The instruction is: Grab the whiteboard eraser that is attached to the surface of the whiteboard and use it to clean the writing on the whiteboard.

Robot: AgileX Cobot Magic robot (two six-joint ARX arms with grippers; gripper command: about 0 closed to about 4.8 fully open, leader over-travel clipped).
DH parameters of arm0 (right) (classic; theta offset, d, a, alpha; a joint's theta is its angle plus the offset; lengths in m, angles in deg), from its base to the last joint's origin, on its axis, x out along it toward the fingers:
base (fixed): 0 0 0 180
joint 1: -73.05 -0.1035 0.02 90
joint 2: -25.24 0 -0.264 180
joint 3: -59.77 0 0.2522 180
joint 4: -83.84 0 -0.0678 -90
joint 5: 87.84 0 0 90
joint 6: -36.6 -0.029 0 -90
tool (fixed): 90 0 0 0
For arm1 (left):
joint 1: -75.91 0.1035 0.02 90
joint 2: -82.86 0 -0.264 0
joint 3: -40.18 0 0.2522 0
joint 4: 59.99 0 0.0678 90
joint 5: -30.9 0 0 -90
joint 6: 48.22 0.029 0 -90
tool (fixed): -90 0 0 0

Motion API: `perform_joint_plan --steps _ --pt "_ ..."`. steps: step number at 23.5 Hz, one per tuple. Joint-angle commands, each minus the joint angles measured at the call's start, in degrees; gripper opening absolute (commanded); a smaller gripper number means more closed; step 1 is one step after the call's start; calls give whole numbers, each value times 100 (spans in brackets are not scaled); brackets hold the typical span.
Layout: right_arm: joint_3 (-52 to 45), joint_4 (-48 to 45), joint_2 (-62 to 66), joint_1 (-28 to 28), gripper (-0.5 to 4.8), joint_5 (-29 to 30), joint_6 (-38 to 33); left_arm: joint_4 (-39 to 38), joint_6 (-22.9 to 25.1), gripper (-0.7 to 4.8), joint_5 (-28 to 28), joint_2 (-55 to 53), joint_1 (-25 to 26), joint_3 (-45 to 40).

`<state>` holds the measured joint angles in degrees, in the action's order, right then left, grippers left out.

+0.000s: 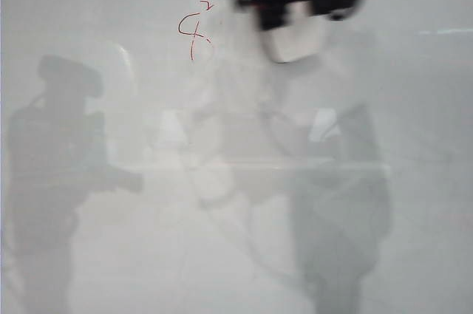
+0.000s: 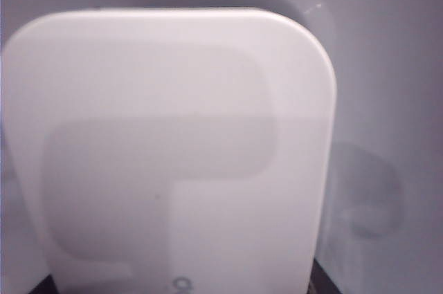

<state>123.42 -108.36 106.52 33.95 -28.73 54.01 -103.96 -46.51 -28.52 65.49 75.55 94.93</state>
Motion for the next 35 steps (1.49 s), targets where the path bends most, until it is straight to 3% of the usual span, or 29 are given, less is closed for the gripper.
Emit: perform_joint_plan --steps 1,9,14,22,28,35 --pt "-358 -601 -245 275 175 238 22 66 24 -5 9 -2 -2 37" --pt "-35 -1381 723 -48 174 748 -260 63 24 -5 9 -2 -2 37" --pt "1029 -1416 1641 -660 165 723 -289 63 28 -6 7 -2 0 37" --pt "2284 -1141 2761 -1093 165 811 -546 63 133 -6 -138 -7 0 37" --pt "2302 -601 2461 -1165 166 -79 -542 61 131 -6 -138 -7 0 37" --pt "2299 1128 1497 -1005 166 -820 -289 68 131 -5 -142 -7 -2 37"
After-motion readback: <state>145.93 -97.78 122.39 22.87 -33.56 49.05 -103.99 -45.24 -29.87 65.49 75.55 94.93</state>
